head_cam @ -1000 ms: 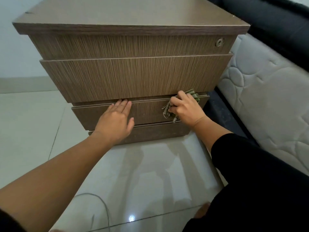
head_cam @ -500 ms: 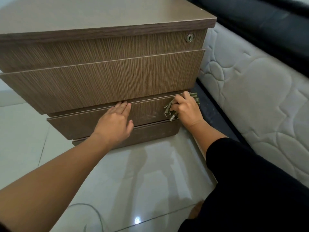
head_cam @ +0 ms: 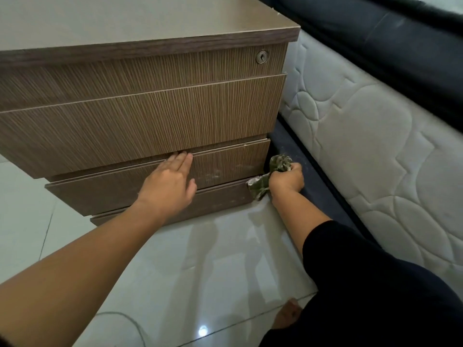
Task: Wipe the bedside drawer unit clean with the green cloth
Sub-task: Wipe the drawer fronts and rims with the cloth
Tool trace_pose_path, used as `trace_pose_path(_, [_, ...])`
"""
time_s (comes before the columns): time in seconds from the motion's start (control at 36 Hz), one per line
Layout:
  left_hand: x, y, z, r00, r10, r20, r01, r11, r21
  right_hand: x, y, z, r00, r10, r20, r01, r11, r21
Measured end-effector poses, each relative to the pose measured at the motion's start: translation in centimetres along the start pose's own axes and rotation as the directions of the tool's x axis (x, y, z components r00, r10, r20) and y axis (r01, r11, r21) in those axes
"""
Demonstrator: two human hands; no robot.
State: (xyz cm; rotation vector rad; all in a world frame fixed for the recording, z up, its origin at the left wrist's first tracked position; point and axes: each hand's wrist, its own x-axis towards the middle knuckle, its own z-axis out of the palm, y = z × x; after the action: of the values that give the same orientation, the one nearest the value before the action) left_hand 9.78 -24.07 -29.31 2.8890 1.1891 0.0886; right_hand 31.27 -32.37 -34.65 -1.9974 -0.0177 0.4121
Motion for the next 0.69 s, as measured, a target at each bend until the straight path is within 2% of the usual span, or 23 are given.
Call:
trace_pose_path(0.08, [0.0,0.0,0.1,1.000,0.002,-0.001,-0.002,1.000,-0.014,-0.4,-0.8,0.4,0.998,-0.015,-0.058,0.024,0.989,0.145])
trace_pose_path(0.17, [0.0,0.1,0.0,1.000,0.002,-0.003,-0.002,1.000,-0.024,-0.7,-1.5,1.3,0.997,-0.060,-0.046,0.069,0.971,0.229])
trace_pose_path(0.28, [0.0,0.0,-0.1,1.000,0.006,0.003,-0.006,1.000,-0.022,-1.1,-1.6,2.5,0.999,-0.037,-0.006,0.037,0.972,0.230])
trace_pose_path(0.5, [0.2,-0.6,0.1,1.000,0.028,0.010,-0.028,0.999,-0.025,-1.6,-1.8,3.8,0.996,-0.033,-0.085,0.051,0.973,0.223])
trace_pose_path(0.69, [0.2,-0.9,0.0,0.999,0.044,0.031,-0.042,0.997,-0.058,-2.8,-1.2,4.6,0.993,-0.106,-0.060,0.113,0.984,0.138])
